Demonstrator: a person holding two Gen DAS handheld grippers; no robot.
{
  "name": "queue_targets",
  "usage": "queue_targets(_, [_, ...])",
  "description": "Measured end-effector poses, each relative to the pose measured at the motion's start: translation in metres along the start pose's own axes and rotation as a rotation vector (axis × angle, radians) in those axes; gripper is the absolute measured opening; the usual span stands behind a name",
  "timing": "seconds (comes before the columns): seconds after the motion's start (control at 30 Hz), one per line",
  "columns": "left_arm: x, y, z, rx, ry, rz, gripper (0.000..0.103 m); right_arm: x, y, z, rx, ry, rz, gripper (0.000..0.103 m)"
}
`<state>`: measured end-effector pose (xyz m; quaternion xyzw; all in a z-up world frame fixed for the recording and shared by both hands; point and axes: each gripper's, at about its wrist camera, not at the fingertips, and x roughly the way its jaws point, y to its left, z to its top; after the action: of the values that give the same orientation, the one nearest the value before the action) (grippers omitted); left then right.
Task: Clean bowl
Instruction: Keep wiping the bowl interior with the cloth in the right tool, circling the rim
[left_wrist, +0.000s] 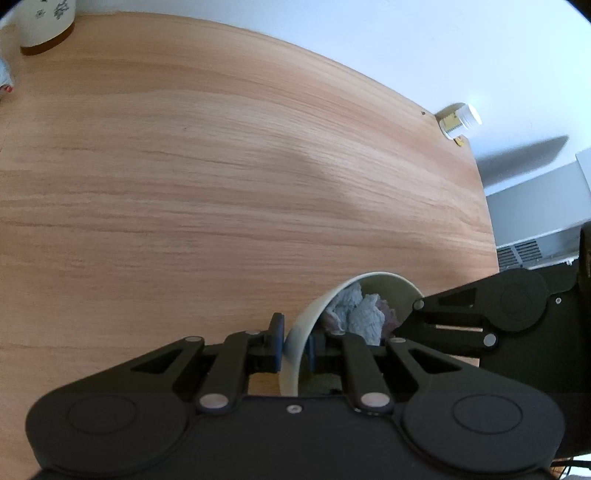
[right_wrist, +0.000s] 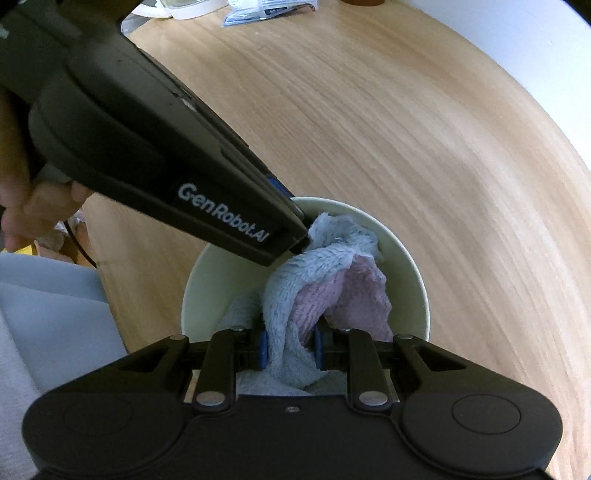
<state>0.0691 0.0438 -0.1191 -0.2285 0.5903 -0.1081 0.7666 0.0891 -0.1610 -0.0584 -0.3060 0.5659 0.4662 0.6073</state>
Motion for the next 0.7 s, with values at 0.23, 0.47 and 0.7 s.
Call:
queue_targets(0.23, [0.000,-0.001,0.001,0.032,0.007,0.000,0.009,-0.012,-0.004,-0.012,-0.028,-0.044,-0.109,0.025])
queue_targets(0.47, [-0.001,-0.002,0.000,0.050,0.016,-0.010,0.010,-0.023,-0.005,-0.021,-0.104,-0.074,-0.314,0.025])
queue_targets(0.7, [-0.002,-0.002,0.000,0.092,0.023,-0.014,0.010,-0.046,-0.009,-0.031,-0.183,-0.174,-0.382,0.025])
